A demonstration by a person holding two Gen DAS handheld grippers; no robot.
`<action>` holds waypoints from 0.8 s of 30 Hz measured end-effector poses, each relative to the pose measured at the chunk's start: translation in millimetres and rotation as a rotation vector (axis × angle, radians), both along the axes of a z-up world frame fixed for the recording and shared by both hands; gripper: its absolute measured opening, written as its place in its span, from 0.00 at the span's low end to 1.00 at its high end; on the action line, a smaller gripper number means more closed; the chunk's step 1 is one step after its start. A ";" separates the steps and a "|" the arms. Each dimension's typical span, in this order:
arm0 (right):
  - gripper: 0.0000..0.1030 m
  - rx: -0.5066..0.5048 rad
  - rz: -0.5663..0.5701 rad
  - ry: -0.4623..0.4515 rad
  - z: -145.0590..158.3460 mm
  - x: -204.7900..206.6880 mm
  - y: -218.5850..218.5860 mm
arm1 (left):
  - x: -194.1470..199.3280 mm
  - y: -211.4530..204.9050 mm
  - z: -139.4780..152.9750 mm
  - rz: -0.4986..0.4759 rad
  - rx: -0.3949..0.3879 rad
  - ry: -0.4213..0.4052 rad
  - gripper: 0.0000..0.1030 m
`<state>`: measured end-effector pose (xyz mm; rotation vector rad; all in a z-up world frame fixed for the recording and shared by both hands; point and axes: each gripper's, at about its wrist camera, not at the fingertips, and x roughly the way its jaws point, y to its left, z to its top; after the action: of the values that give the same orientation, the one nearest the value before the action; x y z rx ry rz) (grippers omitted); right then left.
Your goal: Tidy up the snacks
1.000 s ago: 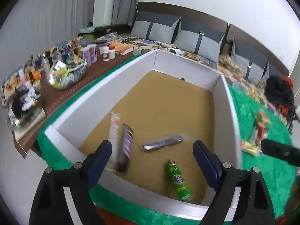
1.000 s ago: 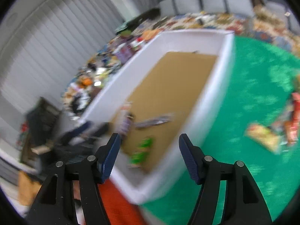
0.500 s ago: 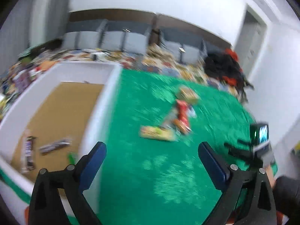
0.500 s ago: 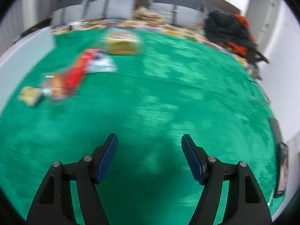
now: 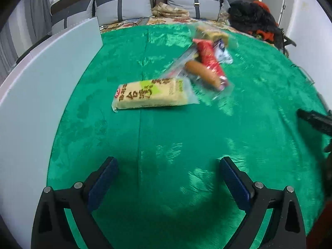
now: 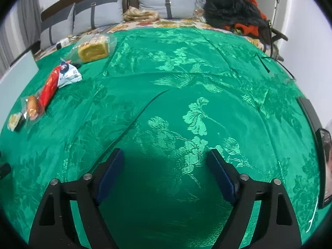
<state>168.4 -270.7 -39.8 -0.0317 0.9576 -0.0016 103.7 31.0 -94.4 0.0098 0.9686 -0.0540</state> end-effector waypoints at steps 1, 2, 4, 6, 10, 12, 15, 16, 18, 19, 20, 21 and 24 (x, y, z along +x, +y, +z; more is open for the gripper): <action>0.87 0.006 -0.008 0.002 -0.7 -0.6 -1.1 | -0.1 -0.5 -0.3 -0.002 0.009 -0.021 0.96; 0.87 0.007 -0.011 0.002 -1.5 -0.7 -1.6 | -1.2 3.6 -2.0 -0.002 0.000 -0.022 0.97; 0.88 0.004 -0.012 0.003 -2.2 -0.9 -1.9 | -1.7 3.8 -3.0 0.004 -0.002 -0.031 0.97; 0.88 0.004 -0.012 0.003 -2.3 -1.0 -2.0 | -2.3 3.0 -2.7 0.004 -0.002 -0.035 0.98; 0.88 0.003 -0.013 0.003 -2.1 -0.6 -1.9 | -0.5 3.2 -3.6 0.004 -0.003 -0.034 1.00; 0.88 0.003 -0.012 0.003 -2.0 -0.5 -2.0 | 0.4 3.0 -3.7 0.004 -0.003 -0.034 1.00; 0.88 0.003 -0.012 0.003 -1.9 -0.5 -2.3 | 0.1 3.2 -3.6 0.004 -0.002 -0.034 1.00; 0.88 0.003 -0.011 0.003 -1.9 -0.4 -2.6 | 0.1 3.2 -3.7 0.004 -0.002 -0.034 1.00; 0.88 0.004 -0.011 0.003 -1.9 -0.4 -2.5 | 0.2 3.3 -3.9 0.003 -0.003 -0.034 1.00; 0.88 0.003 -0.011 0.003 -1.9 -0.4 -2.8 | 0.0 3.5 -3.7 0.003 -0.003 -0.034 1.00; 0.88 0.003 -0.011 0.003 -1.9 -0.4 -2.8 | 0.0 3.4 -3.8 0.003 -0.003 -0.034 1.00; 0.88 0.004 -0.011 0.003 -1.9 -0.4 -2.8 | -0.2 3.6 -3.5 0.003 -0.003 -0.034 1.00; 0.88 0.004 -0.011 0.003 -1.8 -0.4 -2.8 | -0.1 3.3 -3.9 0.003 -0.003 -0.034 1.00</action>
<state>168.0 -273.5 -41.7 -0.0230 0.9611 -0.0102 103.6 34.3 -98.3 0.0068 0.9345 -0.0521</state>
